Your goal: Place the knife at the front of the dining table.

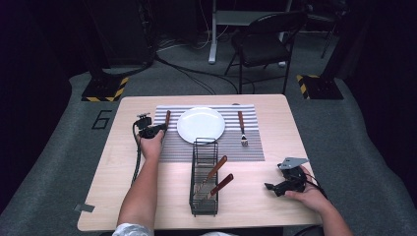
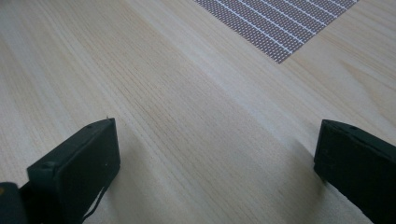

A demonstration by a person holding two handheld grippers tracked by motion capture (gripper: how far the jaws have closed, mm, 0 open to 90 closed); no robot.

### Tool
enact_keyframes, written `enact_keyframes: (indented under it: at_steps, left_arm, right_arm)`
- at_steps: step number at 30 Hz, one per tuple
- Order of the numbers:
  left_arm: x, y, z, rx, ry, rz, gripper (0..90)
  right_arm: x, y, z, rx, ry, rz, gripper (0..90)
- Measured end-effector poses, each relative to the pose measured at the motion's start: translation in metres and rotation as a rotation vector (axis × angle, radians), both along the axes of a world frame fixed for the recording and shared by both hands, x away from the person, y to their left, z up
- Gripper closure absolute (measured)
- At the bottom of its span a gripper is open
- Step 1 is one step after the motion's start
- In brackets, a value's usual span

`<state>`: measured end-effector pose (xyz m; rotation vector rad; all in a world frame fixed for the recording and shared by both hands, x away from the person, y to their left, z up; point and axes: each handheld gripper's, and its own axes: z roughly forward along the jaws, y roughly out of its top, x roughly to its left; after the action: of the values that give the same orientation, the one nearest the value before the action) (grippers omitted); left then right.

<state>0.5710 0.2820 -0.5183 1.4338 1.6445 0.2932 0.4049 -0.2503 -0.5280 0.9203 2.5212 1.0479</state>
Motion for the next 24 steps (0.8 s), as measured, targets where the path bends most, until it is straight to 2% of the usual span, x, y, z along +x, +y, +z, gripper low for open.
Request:
enact_keyframes:
  at_steps: [6,11,13,14,16,20,22,24]
  left_arm:
    - [0.002,0.001,-0.007,-0.036,0.026,0.033,80.8]
    - [0.003,0.001,-0.008,-0.027,0.016,0.037,80.7]
    - [0.003,0.001,-0.009,-0.039,0.022,0.044,80.1]
    - [0.003,0.002,-0.01,-0.025,0.032,0.04,78.7]
    - [0.002,0.002,-0.01,-0.033,0.026,0.048,76.2]
    - [0.001,0.003,-0.009,-0.01,0.032,0.043,75.2]
    - [0.001,0.004,-0.009,-0.021,0.033,0.046,74.4]
    - [0.0,0.004,-0.008,-0.015,0.034,0.047,73.8]
  right_arm:
    - [0.0,0.0,0.0,0.0,0.001,0.0,0.0]
    - [0.0,0.0,0.0,0.001,0.0,0.0,0.0]
    - [0.0,0.0,0.0,0.0,0.0,0.001,0.0]
    - [0.0,0.0,0.0,0.0,0.0,0.001,0.0]
    - [0.0,0.0,0.0,0.0,0.0,0.002,0.0]
    - [0.0,0.0,0.0,0.0,-0.001,0.003,0.0]
    - [0.0,0.0,0.0,-0.001,-0.004,0.007,0.0]
    - [0.0,0.0,0.0,0.0,0.0,0.003,0.0]
